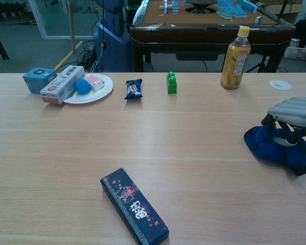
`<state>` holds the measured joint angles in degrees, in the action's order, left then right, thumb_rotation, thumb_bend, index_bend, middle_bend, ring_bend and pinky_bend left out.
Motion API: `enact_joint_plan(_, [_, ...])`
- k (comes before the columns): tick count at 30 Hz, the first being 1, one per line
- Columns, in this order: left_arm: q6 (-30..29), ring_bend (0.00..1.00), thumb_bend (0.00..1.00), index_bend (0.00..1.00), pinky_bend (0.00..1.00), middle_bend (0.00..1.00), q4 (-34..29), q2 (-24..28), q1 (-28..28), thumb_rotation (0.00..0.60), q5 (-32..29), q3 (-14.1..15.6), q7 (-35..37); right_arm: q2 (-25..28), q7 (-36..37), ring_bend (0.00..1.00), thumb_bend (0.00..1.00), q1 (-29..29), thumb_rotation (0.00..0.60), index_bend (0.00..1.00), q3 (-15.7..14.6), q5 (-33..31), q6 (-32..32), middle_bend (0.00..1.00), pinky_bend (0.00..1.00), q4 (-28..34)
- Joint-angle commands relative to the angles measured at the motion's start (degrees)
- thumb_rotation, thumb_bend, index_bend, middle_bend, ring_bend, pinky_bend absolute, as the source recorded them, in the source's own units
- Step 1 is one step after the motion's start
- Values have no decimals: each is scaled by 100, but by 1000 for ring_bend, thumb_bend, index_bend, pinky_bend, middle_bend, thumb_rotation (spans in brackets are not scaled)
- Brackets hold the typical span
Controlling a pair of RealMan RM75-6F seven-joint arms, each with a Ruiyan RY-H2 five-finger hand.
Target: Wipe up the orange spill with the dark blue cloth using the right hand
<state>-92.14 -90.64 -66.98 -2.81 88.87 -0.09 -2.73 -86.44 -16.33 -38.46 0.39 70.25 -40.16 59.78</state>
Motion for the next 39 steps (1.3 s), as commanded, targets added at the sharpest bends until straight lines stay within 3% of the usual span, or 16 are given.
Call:
enact_joint_plan(1, [0,41,335,212,0,1,11,-1,-2,600,-9,-3,14,28,-108,519,569,84,600,646,0,-213,140,507,681,-350])
enact_joint_plan(7, [11,41,335,212,0,1,32,-12,9,600,-5,-9,39,157,-119,519,570,218,600,647,-63,-232,143,508,681,-370])
enact_joint_plan(18, [13,41,335,212,0,1,21,-4,32,600,26,-13,51,319,97,519,570,182,600,647,-331,642,-66,508,681,852])
enact_joint_plan(27, [-46,41,335,212,0,1,18,35,-21,600,-6,-9,98,74,201,519,569,-35,600,647,-349,1125,-97,508,681,1373])
enact_joint_plan(33, [-64,41,335,212,0,1,14,51,-32,600,4,-5,112,-96,198,519,569,-147,600,647,-225,1034,-8,508,681,1234])
enact_joint_plan(39, [-60,41,335,212,0,1,34,48,-42,600,0,2,137,-215,-7,519,569,-228,600,647,31,602,80,508,681,654])
